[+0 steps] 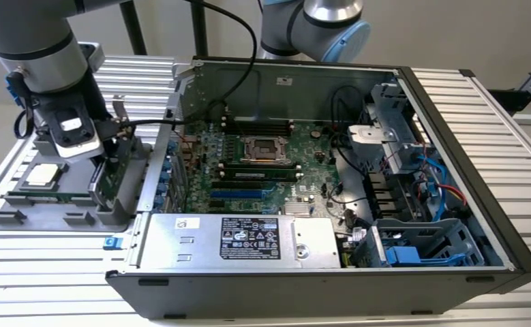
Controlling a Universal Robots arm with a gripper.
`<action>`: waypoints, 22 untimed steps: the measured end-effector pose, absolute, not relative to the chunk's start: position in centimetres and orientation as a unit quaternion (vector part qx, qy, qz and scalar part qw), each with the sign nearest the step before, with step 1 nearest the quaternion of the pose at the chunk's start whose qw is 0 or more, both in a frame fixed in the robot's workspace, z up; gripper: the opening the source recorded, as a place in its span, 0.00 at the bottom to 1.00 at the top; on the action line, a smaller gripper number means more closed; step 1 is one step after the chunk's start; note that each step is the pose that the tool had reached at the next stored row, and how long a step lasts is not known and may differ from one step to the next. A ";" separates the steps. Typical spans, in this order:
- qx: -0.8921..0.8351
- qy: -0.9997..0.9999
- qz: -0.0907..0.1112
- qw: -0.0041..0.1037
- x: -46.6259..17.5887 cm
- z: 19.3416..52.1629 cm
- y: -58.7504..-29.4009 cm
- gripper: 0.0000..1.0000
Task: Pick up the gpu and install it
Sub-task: 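Pick up the gpu and move the gpu toward the slot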
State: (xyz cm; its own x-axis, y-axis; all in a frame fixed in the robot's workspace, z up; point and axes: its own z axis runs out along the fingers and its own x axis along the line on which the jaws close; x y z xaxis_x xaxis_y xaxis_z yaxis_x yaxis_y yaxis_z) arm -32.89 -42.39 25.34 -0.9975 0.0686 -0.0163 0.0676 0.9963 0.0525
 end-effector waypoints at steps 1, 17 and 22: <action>0.034 0.999 0.026 0.009 -32.9 25.4 -42.4 0.00; 0.034 0.999 0.026 0.009 -32.9 26.2 -42.4 0.00; 0.034 0.999 0.026 0.009 -32.9 26.3 -42.4 0.00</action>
